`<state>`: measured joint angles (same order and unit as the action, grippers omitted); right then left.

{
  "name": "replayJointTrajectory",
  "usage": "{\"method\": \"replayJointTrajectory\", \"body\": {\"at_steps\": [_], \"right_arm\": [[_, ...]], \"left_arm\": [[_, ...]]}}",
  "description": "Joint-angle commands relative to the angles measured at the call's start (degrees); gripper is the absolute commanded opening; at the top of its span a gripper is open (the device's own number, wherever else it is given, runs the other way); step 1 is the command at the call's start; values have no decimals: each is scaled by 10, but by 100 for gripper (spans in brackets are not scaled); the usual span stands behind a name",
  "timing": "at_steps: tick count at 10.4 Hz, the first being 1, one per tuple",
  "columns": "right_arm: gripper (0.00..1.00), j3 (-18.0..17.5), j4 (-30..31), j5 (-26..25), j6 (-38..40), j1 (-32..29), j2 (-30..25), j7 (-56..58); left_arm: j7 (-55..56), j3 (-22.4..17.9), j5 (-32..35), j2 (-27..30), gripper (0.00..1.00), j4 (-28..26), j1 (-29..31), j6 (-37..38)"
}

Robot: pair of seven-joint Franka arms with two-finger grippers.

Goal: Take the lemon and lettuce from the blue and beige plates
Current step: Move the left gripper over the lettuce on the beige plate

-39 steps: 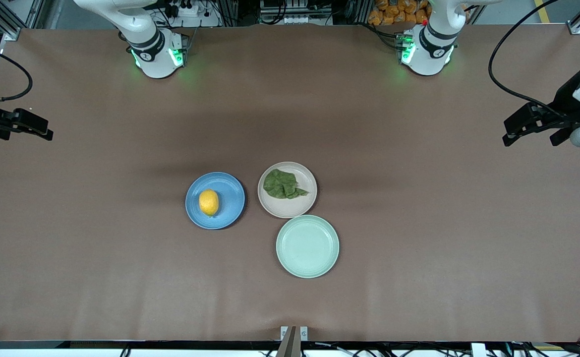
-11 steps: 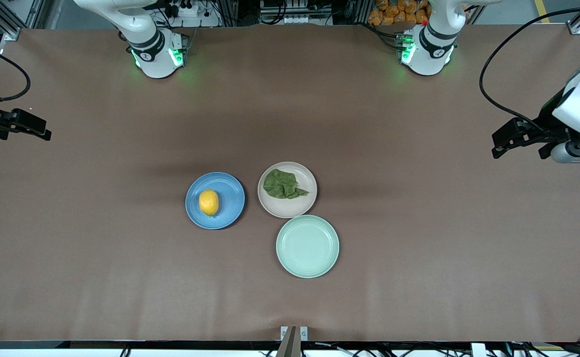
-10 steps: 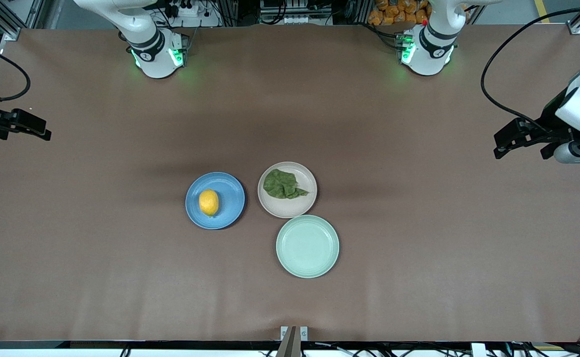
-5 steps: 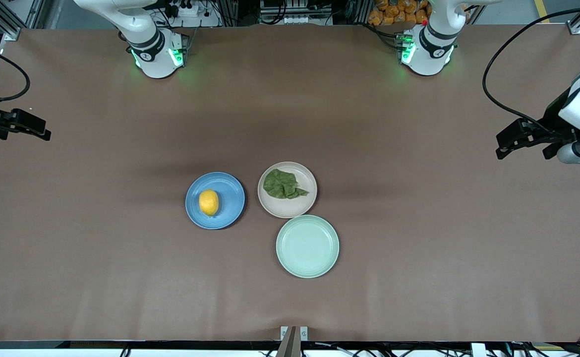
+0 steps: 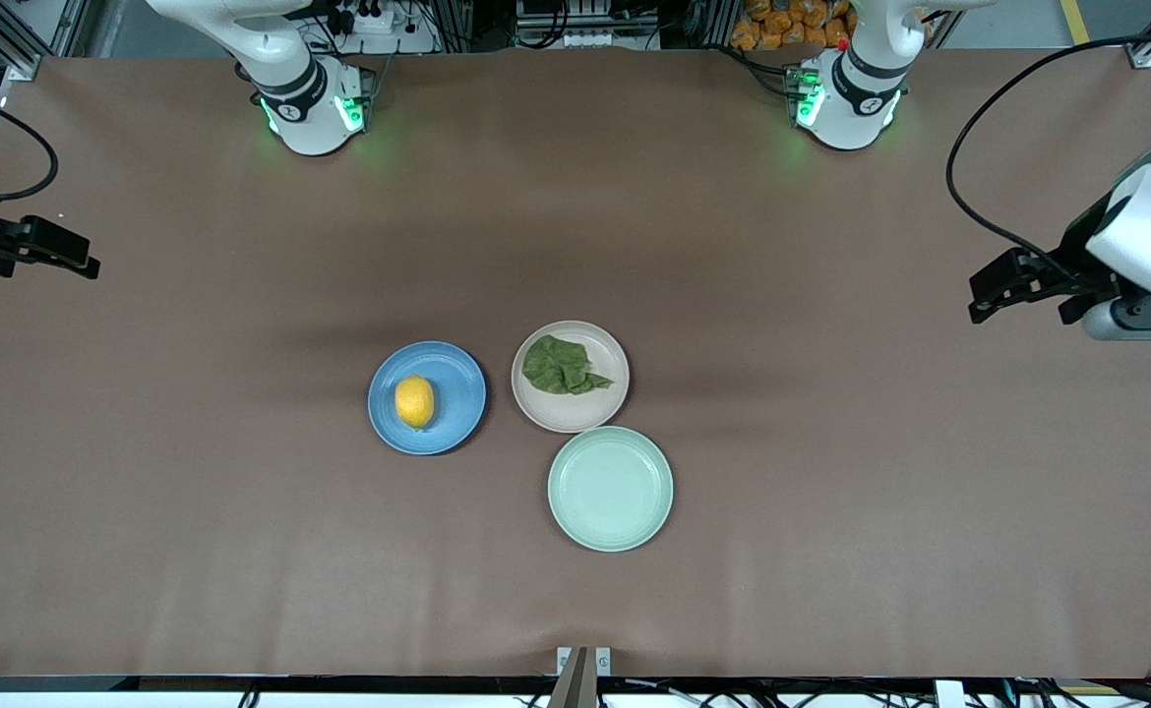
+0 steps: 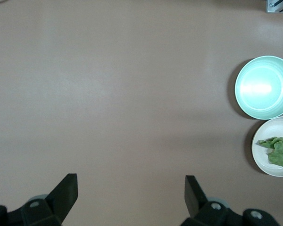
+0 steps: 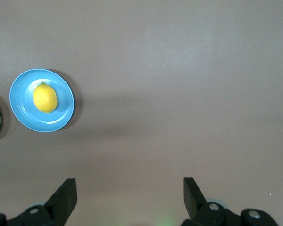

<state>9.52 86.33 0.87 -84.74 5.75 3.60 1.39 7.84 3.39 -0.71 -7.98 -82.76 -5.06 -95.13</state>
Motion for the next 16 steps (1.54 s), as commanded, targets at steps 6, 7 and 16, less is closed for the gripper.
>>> {"method": "replayJointTrajectory", "body": {"at_steps": [6,7,16], "right_arm": [[100,-2,1,-6,1,-2,-5,-8],[100,-2,1,-6,1,-2,-4,-8],[100,-2,1,-5,1,-2,-4,-8]], "left_arm": [[78,1,-9,-48,100,4,-65,-28],[88,1,-9,-50,100,4,-72,-30],[198,1,-7,-168,100,5,-172,-123]]}}
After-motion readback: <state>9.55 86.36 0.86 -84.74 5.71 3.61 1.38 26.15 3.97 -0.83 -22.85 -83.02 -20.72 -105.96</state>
